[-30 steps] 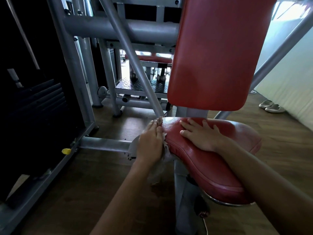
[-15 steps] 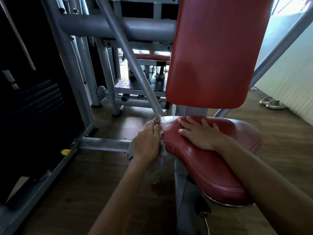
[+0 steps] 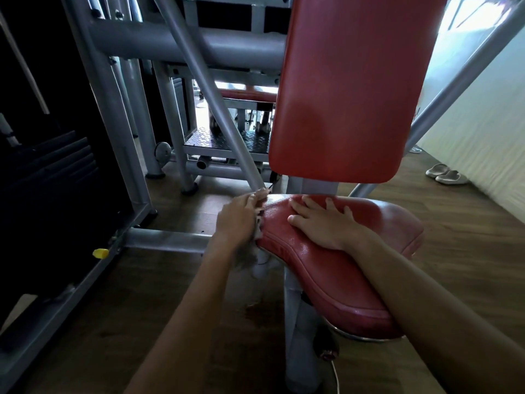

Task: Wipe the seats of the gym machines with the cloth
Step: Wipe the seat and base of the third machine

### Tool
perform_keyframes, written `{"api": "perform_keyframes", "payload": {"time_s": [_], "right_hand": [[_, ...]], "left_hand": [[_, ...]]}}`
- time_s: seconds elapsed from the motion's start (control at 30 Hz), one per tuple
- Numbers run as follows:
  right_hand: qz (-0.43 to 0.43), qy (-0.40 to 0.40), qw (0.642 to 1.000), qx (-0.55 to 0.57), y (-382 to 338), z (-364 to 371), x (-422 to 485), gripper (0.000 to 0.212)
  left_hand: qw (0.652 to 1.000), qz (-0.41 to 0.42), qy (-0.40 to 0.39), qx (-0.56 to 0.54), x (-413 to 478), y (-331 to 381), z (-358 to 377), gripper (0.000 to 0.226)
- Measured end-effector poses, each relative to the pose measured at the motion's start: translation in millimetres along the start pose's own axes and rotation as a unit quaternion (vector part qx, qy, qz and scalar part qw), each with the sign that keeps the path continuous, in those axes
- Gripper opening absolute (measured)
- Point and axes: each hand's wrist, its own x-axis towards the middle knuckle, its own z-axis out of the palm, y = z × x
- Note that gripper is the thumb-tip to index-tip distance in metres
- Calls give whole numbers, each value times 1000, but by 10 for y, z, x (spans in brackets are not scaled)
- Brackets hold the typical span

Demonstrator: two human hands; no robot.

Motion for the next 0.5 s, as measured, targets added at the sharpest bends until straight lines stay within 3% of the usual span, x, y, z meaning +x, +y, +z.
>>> {"api": "perform_keyframes", "payload": {"time_s": [0.13, 0.2, 0.33, 0.5], "right_hand": [[0, 3, 1000, -1, 21, 9, 22, 59], [-2, 4, 1000, -4, 30, 12, 28, 59], [-1, 0, 1000, 0, 31, 16, 28, 58], [0, -1, 1000, 17, 21, 2, 16, 58]], "left_hand": [[993, 59, 97, 11, -432, 97, 101, 46], [997, 33, 64, 14, -207, 54, 52, 39], [994, -57, -86, -30, 342, 45, -85, 35], [998, -49, -11, -34, 123, -10, -60, 35]]}}
